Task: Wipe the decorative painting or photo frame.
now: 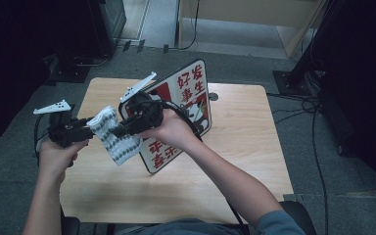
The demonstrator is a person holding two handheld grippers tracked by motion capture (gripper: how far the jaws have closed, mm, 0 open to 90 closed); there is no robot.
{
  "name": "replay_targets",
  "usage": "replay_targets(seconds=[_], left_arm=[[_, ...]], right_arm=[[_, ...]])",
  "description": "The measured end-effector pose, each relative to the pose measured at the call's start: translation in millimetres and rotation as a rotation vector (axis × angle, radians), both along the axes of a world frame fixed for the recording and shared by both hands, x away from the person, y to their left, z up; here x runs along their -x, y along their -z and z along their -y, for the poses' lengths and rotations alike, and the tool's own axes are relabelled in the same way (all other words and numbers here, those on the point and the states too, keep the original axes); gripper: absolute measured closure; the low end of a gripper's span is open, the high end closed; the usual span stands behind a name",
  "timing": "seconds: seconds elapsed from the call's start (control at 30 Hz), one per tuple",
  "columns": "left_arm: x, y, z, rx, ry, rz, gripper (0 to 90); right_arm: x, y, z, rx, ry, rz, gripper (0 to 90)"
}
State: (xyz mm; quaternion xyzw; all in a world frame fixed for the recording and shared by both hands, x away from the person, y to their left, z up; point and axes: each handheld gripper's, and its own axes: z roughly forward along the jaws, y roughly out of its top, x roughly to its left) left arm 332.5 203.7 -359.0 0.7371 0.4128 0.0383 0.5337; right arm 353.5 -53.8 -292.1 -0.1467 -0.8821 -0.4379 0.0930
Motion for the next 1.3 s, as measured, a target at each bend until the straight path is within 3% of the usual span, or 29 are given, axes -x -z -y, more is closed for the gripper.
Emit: replay_targets(seconds=[0.17,0.6,1.3], left_arm=[[0.2,0.1,-2.0,-0.005,-0.004,0.001,41.4],[0.9,-0.3,-2.5,-0.009,-0.009,0.005,41.4],[1.0,0.6,-2.7,-0.018,-0.006,0.010,41.4]], right_arm=[[-4.3,-2.1,2.7,-0.003,0.023,-0.022,75.6],[-6.8,-3.7,14.8,-0.006,0.051,-0.025,75.6],[-5.0,15.3,20.3,0.017,0.051,-0.046,75.6]])
